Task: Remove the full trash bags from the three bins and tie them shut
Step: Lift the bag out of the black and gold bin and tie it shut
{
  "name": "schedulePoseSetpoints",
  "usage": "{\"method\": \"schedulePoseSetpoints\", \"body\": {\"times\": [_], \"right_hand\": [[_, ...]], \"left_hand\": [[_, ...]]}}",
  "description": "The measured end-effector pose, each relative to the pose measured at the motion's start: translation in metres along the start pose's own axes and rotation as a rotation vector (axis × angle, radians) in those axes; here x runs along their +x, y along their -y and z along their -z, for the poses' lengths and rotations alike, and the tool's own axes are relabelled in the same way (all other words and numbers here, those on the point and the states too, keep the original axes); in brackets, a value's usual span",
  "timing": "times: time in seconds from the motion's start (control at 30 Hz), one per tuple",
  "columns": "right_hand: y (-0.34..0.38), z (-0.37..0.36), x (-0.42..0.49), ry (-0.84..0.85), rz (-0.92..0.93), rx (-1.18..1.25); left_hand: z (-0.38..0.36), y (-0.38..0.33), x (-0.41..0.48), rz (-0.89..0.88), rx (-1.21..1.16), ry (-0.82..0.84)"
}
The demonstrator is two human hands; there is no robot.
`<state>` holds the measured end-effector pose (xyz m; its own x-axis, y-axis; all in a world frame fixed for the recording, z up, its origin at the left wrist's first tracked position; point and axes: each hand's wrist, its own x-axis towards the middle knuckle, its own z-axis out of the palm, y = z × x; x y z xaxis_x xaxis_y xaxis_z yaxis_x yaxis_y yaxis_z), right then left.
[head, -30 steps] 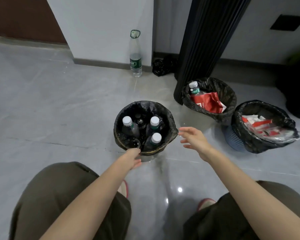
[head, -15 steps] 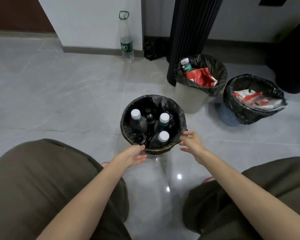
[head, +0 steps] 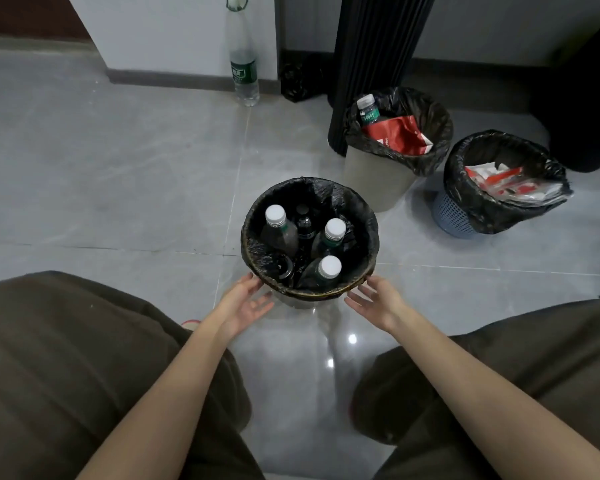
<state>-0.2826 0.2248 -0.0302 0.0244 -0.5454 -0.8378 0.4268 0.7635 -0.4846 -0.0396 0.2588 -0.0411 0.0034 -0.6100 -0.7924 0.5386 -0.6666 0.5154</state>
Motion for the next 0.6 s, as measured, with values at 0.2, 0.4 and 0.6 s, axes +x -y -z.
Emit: {"method": "schedulePoseSetpoints", "body": {"times": [0.2,0.4,0.6], "right_hand": [[-0.013,-0.003,0.005,0.022,-0.099,0.02],[-0.009,-0.001,-0.002,-0.067,-0.069,-0.058],[-0.004,-0.007,-0.026,-0.114,0.079,-0.173]], "left_hand": [[-0.005,0.005,0.002,0.06,-0.042,-0.026],[-0.005,0.003,-0.002,0.067,-0.047,-0.108],[-0.022,-0.018,-0.026,-0.035,0.18,-0.234]]}}
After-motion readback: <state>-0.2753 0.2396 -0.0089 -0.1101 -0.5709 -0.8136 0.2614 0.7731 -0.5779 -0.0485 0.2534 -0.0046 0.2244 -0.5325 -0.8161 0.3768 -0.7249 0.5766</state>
